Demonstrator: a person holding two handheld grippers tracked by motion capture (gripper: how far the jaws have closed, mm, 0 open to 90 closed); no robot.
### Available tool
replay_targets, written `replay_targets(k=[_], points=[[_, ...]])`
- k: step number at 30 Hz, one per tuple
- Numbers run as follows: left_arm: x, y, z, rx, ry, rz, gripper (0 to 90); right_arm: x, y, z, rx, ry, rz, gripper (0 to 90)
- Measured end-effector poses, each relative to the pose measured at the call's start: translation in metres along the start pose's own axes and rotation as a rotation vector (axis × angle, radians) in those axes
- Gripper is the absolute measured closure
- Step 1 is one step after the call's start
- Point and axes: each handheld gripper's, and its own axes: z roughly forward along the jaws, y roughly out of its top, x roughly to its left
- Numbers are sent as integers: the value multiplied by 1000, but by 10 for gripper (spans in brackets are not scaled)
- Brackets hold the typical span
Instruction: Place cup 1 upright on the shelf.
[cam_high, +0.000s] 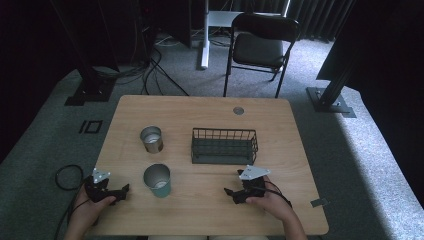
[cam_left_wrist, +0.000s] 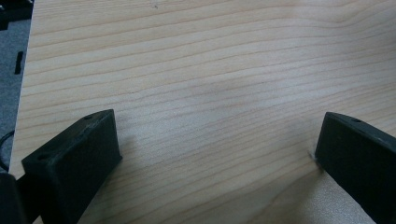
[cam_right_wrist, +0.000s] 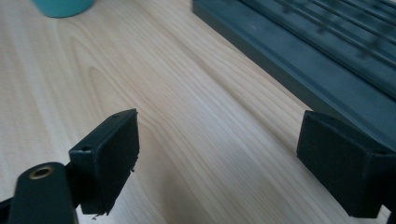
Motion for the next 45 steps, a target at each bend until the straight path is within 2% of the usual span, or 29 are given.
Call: replay_targets(k=[28, 45], points=[[0, 0, 0, -1, -1, -2, 4, 46, 44, 51, -19, 177, -129, 128], [0, 0, 0, -1, -1, -1, 4, 65, 68, 65, -51, 233, -170, 128]])
